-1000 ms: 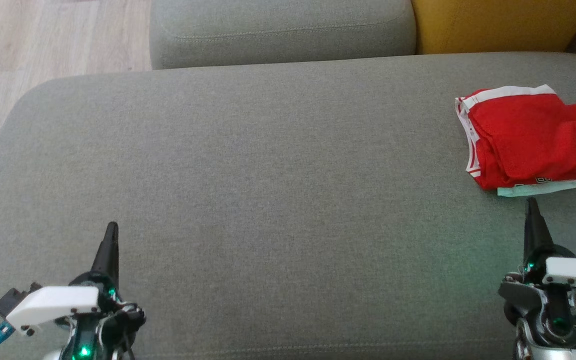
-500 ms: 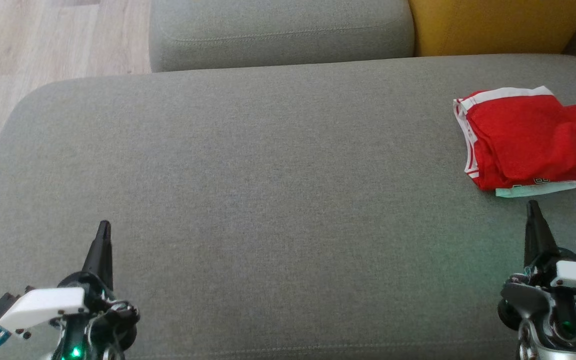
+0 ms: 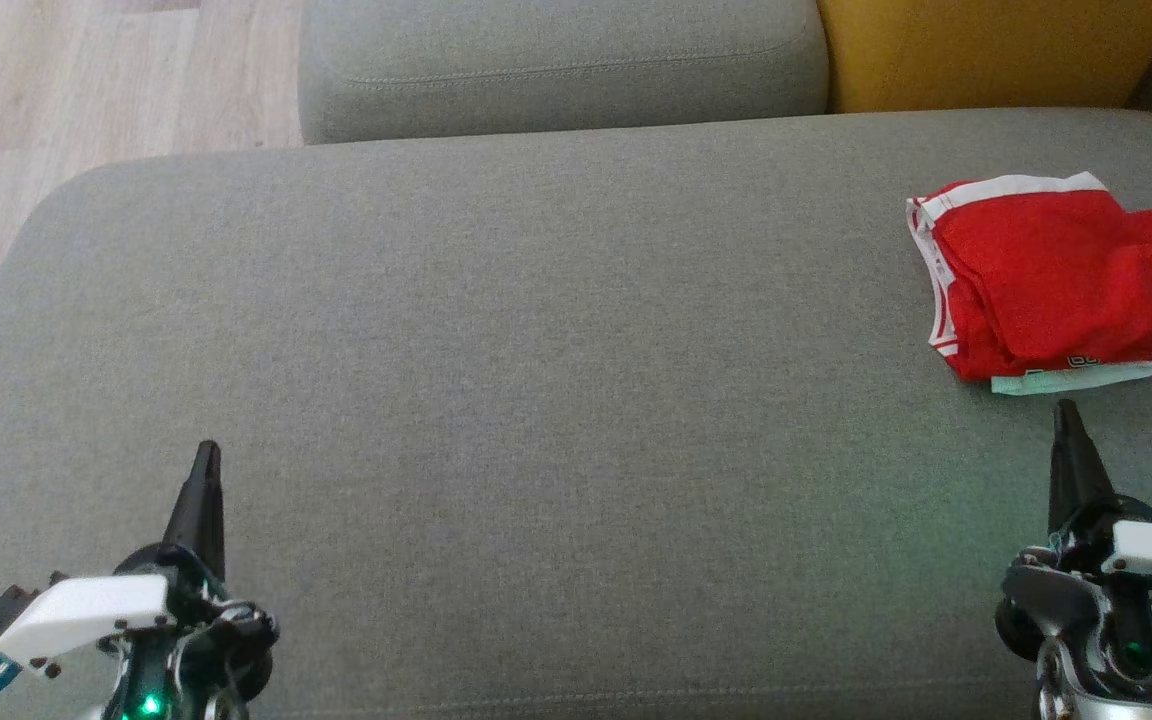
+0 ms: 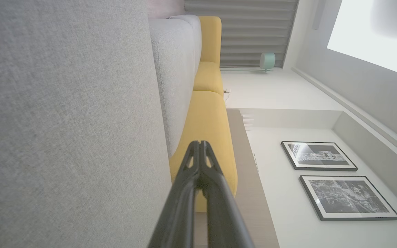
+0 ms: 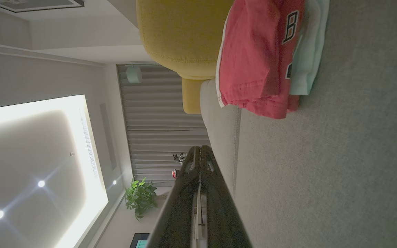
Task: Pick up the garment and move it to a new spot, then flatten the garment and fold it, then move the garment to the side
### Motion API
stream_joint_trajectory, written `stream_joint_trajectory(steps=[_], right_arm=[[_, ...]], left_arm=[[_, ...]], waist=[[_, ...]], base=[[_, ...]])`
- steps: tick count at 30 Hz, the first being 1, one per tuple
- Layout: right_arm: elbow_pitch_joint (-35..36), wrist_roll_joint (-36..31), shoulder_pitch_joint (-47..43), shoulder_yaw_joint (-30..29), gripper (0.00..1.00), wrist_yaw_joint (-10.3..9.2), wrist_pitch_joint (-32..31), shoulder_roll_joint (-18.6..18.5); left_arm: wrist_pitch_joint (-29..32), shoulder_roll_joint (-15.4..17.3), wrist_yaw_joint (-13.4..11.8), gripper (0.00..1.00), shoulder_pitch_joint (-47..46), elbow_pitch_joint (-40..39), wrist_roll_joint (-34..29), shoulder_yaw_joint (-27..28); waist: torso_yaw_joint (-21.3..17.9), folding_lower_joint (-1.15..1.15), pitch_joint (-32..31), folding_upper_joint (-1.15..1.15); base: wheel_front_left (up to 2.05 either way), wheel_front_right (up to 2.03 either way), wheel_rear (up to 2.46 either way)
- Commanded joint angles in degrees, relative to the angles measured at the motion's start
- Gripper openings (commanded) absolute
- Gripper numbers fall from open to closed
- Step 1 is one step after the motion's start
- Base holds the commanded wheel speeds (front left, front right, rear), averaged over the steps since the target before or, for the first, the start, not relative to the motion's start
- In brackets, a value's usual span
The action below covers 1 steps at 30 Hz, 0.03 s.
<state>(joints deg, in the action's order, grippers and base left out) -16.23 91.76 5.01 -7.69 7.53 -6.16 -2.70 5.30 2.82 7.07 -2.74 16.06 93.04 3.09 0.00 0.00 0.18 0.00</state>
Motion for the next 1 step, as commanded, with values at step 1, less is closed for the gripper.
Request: stream_joint_trajectory(steps=[1], right_arm=[[2.2, 0.4, 1.2, 1.2, 0.0, -0.04, -0.3, -0.2]], left_arm=[[0.4, 0.8, 0.4, 0.0, -3.4, -2.0, 0.0, 2.4]], waist=[[0.0, 0.0, 0.0, 0.0]], base=[[0.0, 0.0, 0.0]])
